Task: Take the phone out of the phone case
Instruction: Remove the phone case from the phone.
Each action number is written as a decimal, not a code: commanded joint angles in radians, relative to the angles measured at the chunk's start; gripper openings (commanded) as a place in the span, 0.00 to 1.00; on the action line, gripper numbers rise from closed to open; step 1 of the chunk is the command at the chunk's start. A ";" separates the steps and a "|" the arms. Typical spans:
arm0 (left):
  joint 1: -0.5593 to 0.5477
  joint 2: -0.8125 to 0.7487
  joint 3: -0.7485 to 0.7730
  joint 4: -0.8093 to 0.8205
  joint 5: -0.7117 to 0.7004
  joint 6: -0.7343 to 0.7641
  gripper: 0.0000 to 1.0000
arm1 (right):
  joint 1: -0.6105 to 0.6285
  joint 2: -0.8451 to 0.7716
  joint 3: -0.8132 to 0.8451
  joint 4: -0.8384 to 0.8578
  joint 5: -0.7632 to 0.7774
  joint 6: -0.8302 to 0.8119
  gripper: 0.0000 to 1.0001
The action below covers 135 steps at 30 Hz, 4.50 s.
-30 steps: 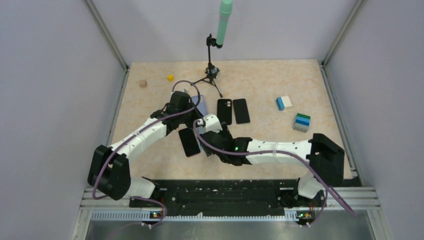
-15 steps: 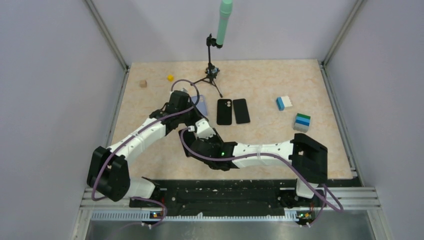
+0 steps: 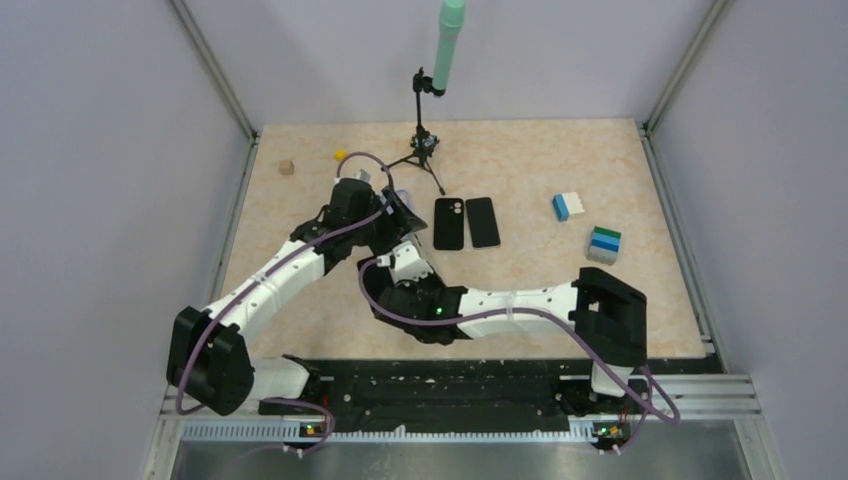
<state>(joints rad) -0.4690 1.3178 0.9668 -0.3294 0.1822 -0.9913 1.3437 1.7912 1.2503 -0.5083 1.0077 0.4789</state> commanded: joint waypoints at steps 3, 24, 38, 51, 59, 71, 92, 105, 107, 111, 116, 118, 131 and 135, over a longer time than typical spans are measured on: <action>0.041 -0.083 -0.006 0.080 -0.038 0.000 0.79 | -0.005 -0.135 -0.079 0.100 0.036 0.015 0.00; 0.174 -0.172 -0.069 0.069 -0.029 0.145 0.82 | -0.372 -0.575 -0.420 0.429 -0.684 0.175 0.00; 0.145 -0.188 -0.124 0.415 0.513 0.284 0.77 | -0.700 -0.765 -0.594 0.848 -1.412 0.433 0.00; 0.143 -0.185 -0.185 0.724 0.664 0.035 0.73 | -0.703 -0.728 -0.559 1.094 -1.598 0.550 0.00; 0.102 -0.187 -0.200 0.890 0.663 -0.077 0.49 | -0.703 -0.689 -0.511 1.140 -1.616 0.577 0.00; 0.086 -0.212 -0.214 0.979 0.628 -0.141 0.18 | -0.703 -0.661 -0.522 1.223 -1.638 0.629 0.00; 0.085 -0.221 -0.185 0.934 0.571 -0.137 0.00 | -0.702 -0.668 -0.580 1.041 -1.663 0.433 0.79; 0.085 -0.356 -0.219 0.849 0.417 -0.066 0.00 | -0.660 -0.708 -0.615 1.106 -1.626 0.377 0.67; 0.084 -0.363 -0.220 0.848 0.410 -0.073 0.00 | -0.628 -0.704 -0.606 1.101 -1.591 0.352 0.66; 0.085 -0.365 -0.218 0.847 0.413 -0.088 0.00 | -0.547 -0.708 -0.592 1.096 -1.482 0.285 0.62; 0.084 -0.367 -0.216 0.845 0.417 -0.107 0.00 | -0.512 -0.715 -0.608 1.153 -1.393 0.259 0.59; 0.084 -0.368 -0.214 0.844 0.416 -0.123 0.00 | -0.511 -0.718 -0.626 1.198 -1.369 0.273 0.58; 0.083 -0.374 -0.162 0.672 0.348 -0.142 0.00 | -0.511 -0.720 -0.670 1.301 -1.273 0.302 0.47; 0.084 -0.372 -0.156 0.650 0.345 -0.150 0.00 | -0.509 -0.711 -0.662 1.294 -1.301 0.272 0.45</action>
<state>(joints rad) -0.3824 0.9752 0.7559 0.3054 0.5552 -1.1385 0.8246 1.0935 0.5705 0.7109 -0.2817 0.7906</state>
